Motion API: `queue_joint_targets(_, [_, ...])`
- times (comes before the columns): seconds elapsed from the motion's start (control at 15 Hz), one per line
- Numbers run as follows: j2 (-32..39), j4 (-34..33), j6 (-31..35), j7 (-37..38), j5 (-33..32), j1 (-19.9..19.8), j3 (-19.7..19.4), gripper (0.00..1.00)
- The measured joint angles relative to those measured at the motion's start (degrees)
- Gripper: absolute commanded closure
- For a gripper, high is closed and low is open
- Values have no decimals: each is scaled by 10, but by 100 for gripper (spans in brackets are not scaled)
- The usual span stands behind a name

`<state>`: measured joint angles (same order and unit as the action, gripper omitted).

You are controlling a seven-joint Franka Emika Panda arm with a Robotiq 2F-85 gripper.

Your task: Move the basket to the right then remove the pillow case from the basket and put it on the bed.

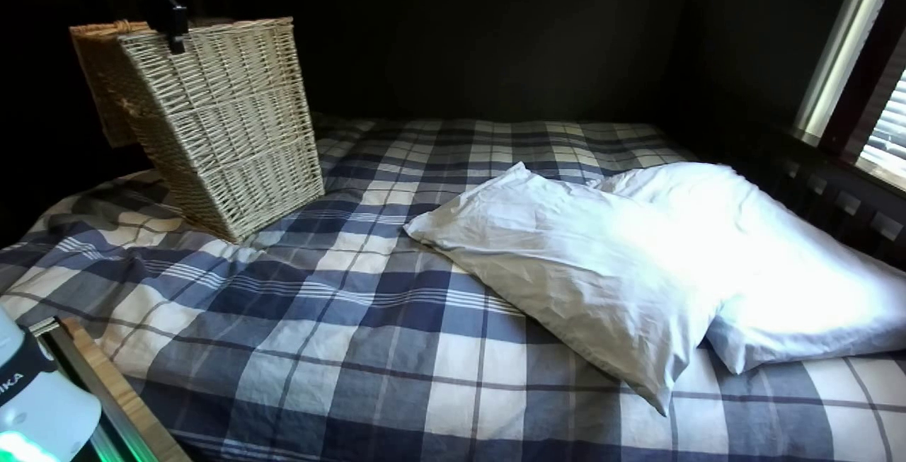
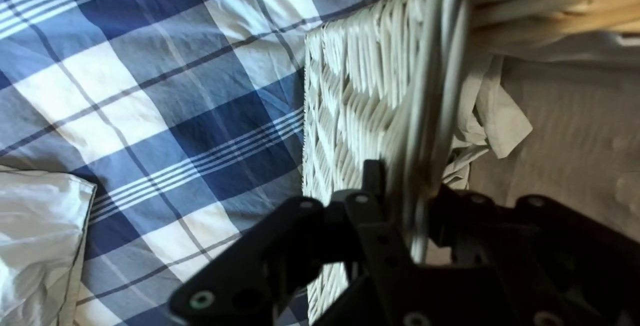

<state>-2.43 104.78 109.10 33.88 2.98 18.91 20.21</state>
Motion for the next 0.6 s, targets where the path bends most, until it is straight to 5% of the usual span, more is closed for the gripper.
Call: queue_joint_targets(0.6, [-75, 20, -95, 62, -14, 0, 5, 95])
